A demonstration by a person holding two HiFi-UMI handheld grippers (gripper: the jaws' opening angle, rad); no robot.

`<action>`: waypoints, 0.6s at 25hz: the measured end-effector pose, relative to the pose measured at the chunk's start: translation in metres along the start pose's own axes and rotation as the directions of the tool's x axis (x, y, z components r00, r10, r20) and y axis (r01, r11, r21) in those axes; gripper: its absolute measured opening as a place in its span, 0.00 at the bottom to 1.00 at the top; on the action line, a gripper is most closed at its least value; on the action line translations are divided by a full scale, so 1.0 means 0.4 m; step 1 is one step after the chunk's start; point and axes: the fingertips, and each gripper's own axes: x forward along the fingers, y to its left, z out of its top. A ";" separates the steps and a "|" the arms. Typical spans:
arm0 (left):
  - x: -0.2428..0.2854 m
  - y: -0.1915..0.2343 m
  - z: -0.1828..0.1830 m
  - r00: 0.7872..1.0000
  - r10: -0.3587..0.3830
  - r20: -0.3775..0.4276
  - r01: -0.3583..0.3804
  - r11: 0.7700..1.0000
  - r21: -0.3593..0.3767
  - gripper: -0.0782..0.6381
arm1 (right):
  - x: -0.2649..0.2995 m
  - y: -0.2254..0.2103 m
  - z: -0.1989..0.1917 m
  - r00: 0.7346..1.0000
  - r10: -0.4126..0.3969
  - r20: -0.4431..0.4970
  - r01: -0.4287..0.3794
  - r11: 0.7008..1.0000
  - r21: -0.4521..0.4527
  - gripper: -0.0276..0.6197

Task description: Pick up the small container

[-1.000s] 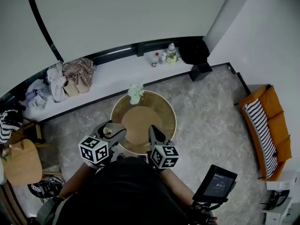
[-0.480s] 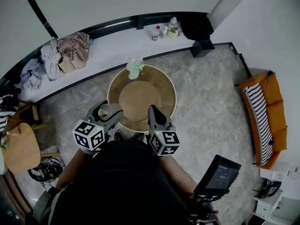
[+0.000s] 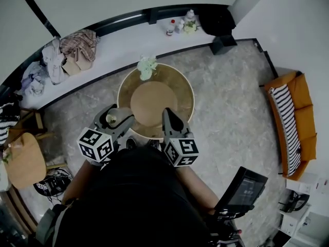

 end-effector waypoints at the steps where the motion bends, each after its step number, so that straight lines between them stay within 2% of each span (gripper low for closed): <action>1: 0.000 -0.001 -0.003 1.000 -0.002 -0.002 0.002 1.000 -0.001 0.58 | -0.001 0.001 -0.001 1.000 0.001 0.001 -0.001 1.000 -0.001 0.05; 15: 0.000 0.000 -0.012 1.000 -0.002 -0.009 0.002 1.000 -0.007 0.58 | -0.001 0.004 -0.011 1.000 0.013 -0.015 -0.013 1.000 -0.001 0.05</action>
